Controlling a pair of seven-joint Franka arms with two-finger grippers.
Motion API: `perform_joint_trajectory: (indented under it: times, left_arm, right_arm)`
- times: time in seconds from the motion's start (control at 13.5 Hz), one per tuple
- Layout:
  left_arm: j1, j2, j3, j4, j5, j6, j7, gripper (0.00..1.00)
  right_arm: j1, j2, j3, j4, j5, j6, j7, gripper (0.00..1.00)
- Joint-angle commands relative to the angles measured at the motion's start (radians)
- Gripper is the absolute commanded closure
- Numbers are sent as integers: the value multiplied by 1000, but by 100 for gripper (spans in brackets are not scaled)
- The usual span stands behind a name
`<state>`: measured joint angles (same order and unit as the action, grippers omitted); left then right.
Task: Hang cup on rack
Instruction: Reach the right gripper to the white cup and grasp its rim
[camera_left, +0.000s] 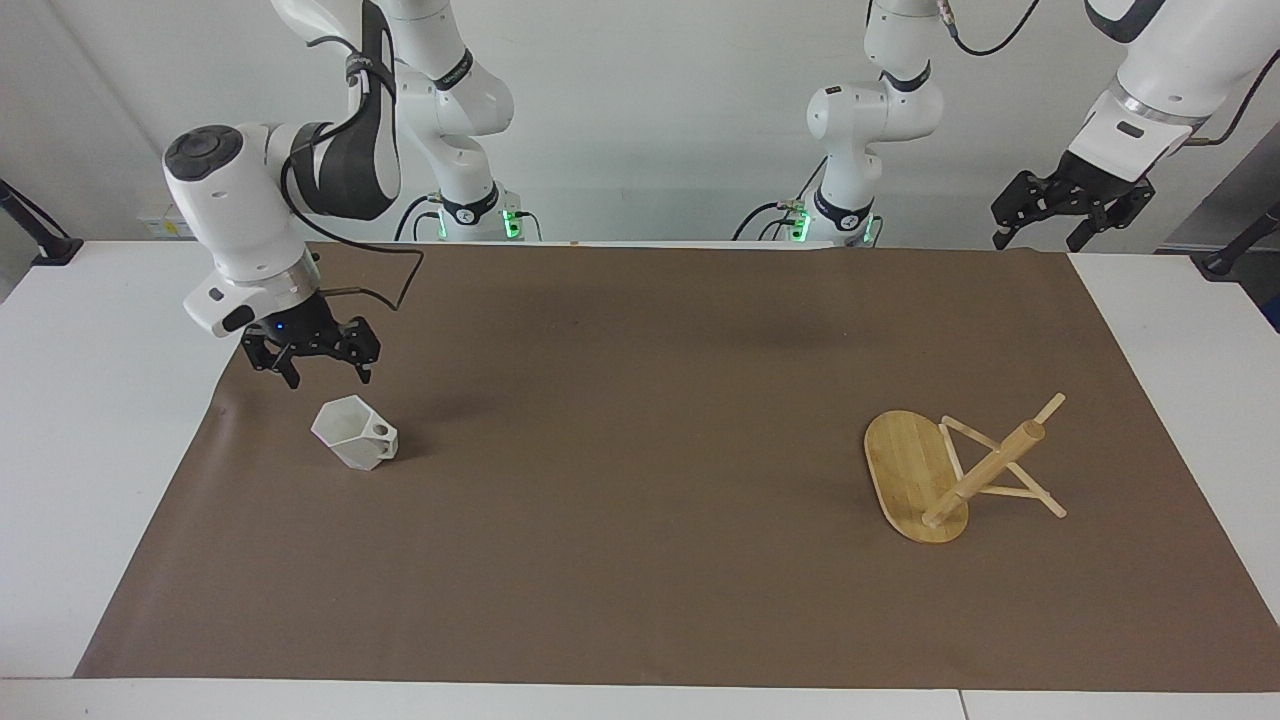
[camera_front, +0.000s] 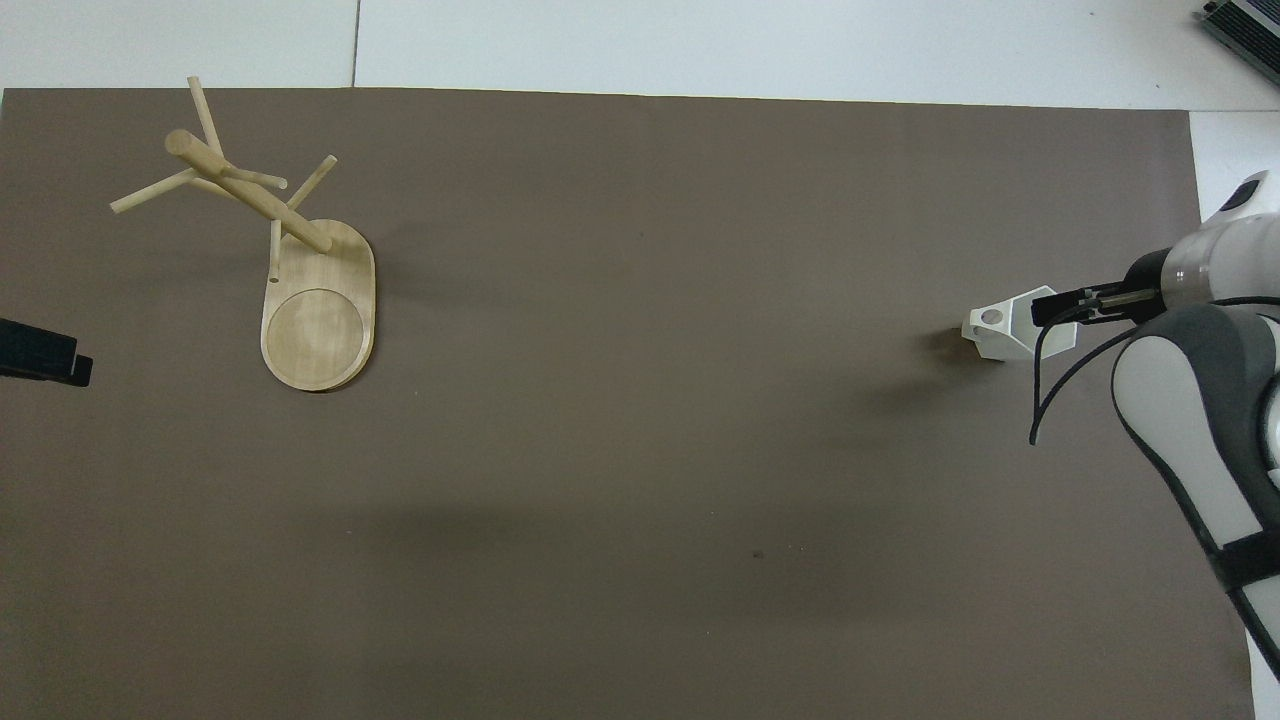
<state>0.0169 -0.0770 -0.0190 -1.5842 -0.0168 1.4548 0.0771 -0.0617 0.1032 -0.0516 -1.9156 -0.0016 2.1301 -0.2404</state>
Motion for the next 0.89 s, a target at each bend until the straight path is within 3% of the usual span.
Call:
perform_joint_trajectory:
  times: [0.0,0.22,0.81]
  left_arm:
    - [9,-23,-7,-20,8,-7,-7,0]
    - [9,-23,-7,-20,8,-7,-7,0]
    - [9,-23,-7,-20,8,-7,-7,0]
  right_arm:
    - [-42,26,7,-2,2,45,-92,0]
    - [-72,67,7,-3,2,96,-165,0]
    - [-64,101,9,-83,2,218,-134,0]
